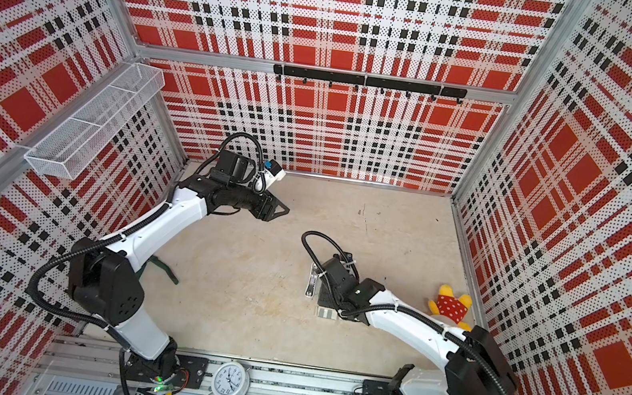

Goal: Load the staples into the stapler

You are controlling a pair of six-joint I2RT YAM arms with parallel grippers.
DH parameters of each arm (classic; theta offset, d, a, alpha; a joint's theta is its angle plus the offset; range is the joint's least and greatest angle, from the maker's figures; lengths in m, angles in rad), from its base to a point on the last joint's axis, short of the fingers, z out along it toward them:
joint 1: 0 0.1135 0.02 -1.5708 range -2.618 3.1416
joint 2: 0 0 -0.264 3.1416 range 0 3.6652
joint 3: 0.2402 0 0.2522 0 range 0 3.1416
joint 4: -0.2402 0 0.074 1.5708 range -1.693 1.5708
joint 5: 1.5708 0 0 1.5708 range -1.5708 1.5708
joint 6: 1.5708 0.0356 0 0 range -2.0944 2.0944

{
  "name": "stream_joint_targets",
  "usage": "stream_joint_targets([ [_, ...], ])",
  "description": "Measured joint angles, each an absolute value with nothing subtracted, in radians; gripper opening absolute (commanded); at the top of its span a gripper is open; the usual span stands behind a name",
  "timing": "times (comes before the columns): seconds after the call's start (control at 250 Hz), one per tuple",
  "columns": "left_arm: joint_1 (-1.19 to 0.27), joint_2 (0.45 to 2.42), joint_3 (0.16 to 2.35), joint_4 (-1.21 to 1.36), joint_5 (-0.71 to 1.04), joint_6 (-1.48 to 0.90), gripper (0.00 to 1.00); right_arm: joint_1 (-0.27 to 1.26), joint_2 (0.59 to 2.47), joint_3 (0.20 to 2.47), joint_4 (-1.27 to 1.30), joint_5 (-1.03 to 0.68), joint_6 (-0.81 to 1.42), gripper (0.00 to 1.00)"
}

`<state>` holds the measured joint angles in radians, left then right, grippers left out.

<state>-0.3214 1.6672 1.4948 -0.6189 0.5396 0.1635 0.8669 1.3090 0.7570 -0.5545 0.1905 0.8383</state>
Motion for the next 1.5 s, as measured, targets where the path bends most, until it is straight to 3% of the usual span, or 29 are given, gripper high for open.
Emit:
stream_joint_targets([
  [0.528, -0.333, 1.694, 1.495, -0.630, 0.546, 0.175, 0.64, 0.897, 1.417, 0.745, -0.554, 0.139, 0.850, 0.23],
  [1.497, -0.333, 1.710, 1.495, -0.636, 0.565, 0.184, 0.64, 0.898, 1.502, 0.778, -0.574, 0.152, 0.857, 0.22],
])
